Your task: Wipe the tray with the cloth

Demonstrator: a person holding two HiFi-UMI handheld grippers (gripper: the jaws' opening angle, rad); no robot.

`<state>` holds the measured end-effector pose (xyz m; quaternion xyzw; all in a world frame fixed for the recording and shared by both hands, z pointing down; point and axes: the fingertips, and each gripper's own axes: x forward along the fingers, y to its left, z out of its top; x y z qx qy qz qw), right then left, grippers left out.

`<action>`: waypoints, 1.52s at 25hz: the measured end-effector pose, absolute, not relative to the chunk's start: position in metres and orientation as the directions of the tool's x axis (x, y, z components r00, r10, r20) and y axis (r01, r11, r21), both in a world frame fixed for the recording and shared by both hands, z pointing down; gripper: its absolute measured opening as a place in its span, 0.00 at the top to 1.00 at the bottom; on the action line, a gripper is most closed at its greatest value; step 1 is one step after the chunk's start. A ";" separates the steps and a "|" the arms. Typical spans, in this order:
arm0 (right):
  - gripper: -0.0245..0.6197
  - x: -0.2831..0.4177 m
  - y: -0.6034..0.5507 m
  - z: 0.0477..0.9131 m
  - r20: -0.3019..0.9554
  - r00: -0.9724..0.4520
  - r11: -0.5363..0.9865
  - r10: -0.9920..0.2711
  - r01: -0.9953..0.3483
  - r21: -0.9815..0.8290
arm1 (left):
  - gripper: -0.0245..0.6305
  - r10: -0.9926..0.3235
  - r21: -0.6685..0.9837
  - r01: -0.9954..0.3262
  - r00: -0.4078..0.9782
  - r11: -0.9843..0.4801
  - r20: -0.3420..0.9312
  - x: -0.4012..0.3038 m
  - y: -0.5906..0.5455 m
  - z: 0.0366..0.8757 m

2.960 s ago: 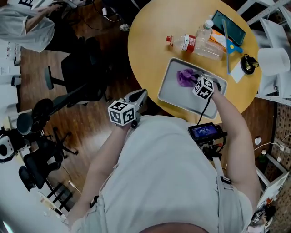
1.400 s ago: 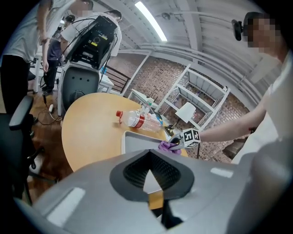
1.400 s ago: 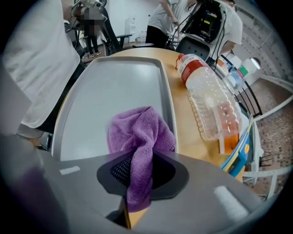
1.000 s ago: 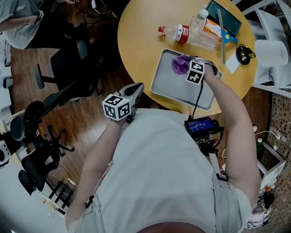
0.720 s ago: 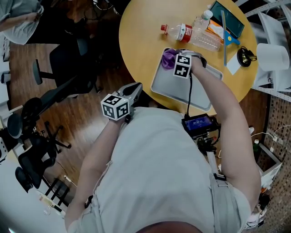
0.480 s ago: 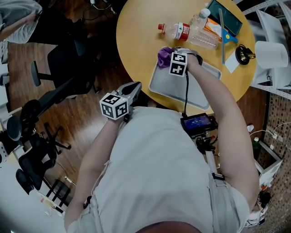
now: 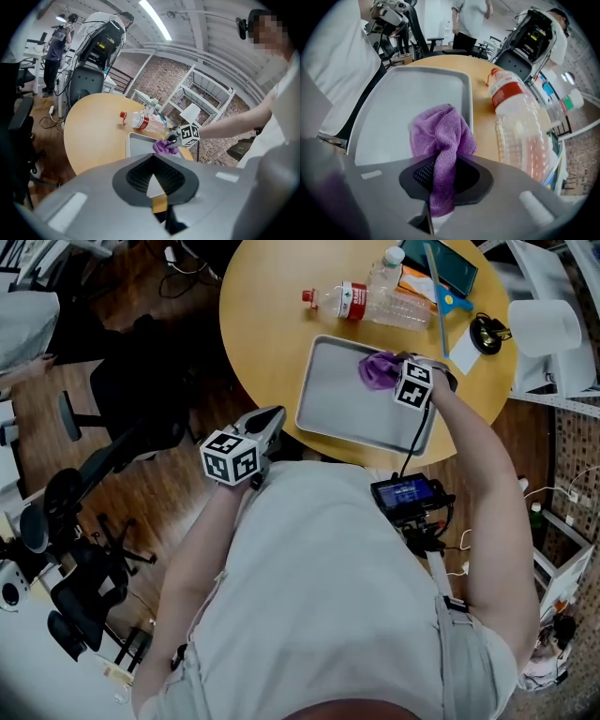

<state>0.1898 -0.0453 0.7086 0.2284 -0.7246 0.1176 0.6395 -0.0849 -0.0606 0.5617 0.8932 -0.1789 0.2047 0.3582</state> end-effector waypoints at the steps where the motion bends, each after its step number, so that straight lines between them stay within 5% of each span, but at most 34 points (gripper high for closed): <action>1: 0.86 0.202 -0.035 0.705 0.982 -0.064 0.855 -0.180 -0.504 0.123 | 0.96 -0.166 0.565 -0.457 0.856 -0.687 0.490 -0.082 -0.059 0.558; 16: 0.87 0.285 0.024 0.704 0.969 0.083 0.690 -0.233 -0.688 0.225 | 0.96 -0.113 0.564 -0.399 0.873 -0.723 0.474 -0.062 -0.053 0.556; 22: 0.87 0.292 0.014 0.637 0.869 0.051 0.428 -0.493 -0.855 0.293 | 0.96 -0.086 0.569 -0.360 0.889 -0.740 0.450 -0.047 -0.059 0.558; 27: 0.87 0.348 0.031 0.597 0.766 0.192 0.114 -0.614 -0.939 0.326 | 0.96 -0.046 0.575 -0.322 0.896 -0.752 0.442 -0.030 -0.059 0.566; 31: 0.87 0.383 0.076 0.612 0.772 0.295 -0.060 -0.562 -0.946 0.318 | 0.96 -0.023 0.580 -0.306 0.896 -0.755 0.442 -0.024 -0.054 0.571; 38: 0.86 0.352 0.121 0.714 0.936 0.147 0.013 -0.320 -0.987 0.160 | 0.96 -0.016 0.569 -0.310 0.887 -0.761 0.462 -0.020 -0.048 0.567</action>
